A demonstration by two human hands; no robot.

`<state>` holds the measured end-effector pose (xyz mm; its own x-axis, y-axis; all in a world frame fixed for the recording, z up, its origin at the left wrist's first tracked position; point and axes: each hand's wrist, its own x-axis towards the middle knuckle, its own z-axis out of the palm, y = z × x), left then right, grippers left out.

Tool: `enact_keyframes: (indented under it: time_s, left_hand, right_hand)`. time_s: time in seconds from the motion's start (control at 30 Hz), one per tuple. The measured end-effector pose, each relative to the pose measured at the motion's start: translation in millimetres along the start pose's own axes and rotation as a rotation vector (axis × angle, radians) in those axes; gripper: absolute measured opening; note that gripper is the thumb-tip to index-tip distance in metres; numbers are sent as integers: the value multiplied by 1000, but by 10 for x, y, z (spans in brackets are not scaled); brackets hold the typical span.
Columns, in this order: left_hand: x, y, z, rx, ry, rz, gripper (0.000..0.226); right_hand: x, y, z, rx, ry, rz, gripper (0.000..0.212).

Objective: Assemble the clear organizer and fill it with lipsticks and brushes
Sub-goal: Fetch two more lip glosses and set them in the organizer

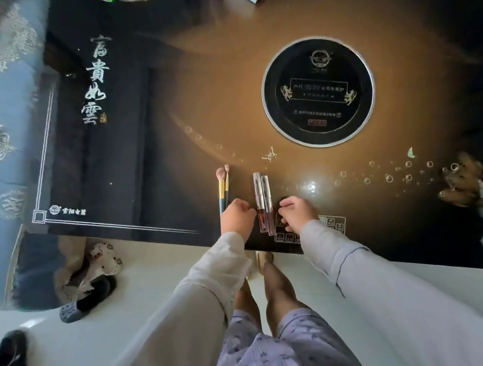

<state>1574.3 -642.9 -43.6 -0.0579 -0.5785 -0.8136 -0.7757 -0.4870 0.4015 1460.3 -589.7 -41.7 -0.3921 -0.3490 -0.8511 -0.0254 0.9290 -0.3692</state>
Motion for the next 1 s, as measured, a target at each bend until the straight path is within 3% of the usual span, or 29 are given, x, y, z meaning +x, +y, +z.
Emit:
enact_keyframes:
  time_s: [0.3,0.53,0.77,0.87,1.0]
  left_hand:
    - [110,146,221,-33,11,-24,27]
    - [196,61,244,-109,-17,-55,9]
    - [145,8,182,-134,-100,-27,26]
    - [40,-60,75,-64,-158,0,7]
    - [-104,-370,-198,19,-134,-16,19]
  right_hand:
    - [111,-91,222,3,81,-13,28]
    - [132,-43,235,26,114,4,27]
    - [94,45,138,105,-45,-3,35]
    - [1,147,24,70,-79,-27,32]
    - [-205,395,-212,21,-55,7,29]
